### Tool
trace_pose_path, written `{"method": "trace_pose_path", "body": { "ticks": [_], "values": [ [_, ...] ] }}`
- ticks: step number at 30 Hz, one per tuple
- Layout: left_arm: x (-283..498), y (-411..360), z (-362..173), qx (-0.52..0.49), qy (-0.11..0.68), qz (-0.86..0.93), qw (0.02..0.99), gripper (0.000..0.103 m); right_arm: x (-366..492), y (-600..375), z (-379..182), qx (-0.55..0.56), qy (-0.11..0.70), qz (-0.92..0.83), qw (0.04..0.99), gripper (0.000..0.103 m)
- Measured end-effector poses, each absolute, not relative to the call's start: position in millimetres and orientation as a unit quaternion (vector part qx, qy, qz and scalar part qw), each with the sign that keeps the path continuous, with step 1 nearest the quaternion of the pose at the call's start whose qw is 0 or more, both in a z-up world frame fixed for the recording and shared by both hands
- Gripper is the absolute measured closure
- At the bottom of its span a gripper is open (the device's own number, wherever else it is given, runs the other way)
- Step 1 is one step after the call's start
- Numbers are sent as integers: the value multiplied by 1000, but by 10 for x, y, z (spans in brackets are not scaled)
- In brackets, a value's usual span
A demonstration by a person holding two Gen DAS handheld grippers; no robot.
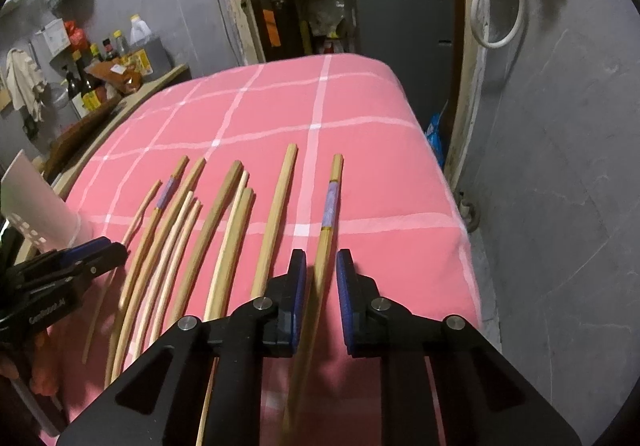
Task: Organize utensils
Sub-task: 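Lower both tools toward the row of wooden chopsticks, then grasp a purple-banded chopstick with the left and right grippers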
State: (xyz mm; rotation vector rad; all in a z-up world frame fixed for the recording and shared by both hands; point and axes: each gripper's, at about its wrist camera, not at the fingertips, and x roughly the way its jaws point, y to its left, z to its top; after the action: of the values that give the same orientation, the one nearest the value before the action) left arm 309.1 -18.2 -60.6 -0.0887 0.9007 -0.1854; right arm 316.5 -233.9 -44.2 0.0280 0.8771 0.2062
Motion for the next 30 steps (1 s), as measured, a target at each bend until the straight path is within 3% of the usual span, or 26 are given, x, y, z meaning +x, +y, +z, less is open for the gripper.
{"method": "trace_pose_path", "body": {
  "ticks": [12,18,25,30],
  "values": [
    [3229,-203,-558,-66,454,-102,882,75,3372,-2278,-501,5,467,87,880,90],
    [3273,-229,-559,-67,467,-111,875,99,3418,-2304,-498,23,475,82,876,97],
    [3184,-216,-518,-74,462,-118,876,100,3313,-2435,-462,89,466,100,875,98],
    [3018,-223,-401,-79,425,-124,893,100,3045,-2440,-336,118,413,126,895,98]
  ]
}}
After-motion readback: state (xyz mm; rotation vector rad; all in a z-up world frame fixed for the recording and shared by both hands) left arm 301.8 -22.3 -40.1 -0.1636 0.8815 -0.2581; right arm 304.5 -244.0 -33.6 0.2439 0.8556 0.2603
